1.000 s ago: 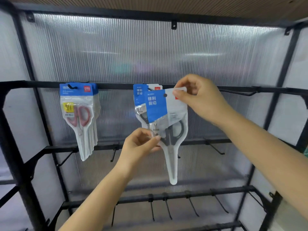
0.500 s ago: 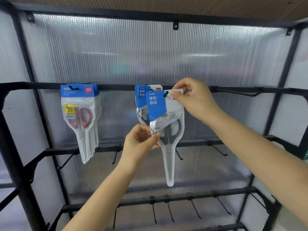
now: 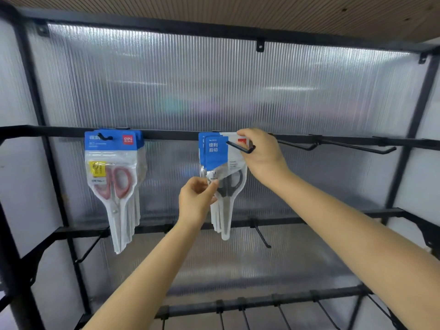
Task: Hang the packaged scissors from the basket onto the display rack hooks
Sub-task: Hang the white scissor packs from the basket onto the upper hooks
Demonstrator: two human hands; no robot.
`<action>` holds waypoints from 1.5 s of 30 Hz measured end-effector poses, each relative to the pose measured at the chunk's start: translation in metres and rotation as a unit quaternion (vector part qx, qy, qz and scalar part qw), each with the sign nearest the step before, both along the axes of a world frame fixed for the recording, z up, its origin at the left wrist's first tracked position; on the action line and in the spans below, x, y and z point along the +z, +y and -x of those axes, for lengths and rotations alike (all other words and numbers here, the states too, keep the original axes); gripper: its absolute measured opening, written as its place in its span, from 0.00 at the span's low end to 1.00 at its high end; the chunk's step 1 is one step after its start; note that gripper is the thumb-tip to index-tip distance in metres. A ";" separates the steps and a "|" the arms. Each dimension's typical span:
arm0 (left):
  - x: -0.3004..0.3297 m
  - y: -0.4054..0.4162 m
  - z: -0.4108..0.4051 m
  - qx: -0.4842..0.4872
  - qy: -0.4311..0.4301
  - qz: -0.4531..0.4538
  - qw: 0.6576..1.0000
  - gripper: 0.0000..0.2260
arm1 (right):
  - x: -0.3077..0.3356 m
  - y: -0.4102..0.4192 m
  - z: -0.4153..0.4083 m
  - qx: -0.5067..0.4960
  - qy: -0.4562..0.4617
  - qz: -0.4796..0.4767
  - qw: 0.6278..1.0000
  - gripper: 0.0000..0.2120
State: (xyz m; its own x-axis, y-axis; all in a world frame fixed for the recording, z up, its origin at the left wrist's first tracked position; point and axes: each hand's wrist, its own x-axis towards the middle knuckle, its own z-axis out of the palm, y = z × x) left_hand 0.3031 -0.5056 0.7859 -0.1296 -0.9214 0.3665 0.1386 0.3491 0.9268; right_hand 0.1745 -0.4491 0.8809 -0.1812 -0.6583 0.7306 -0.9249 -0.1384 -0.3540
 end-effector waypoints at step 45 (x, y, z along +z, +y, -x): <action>-0.252 0.298 0.198 -0.343 -0.509 0.347 0.709 0.25 | -0.351 0.390 0.141 -0.371 -0.072 -0.349 0.858 0.27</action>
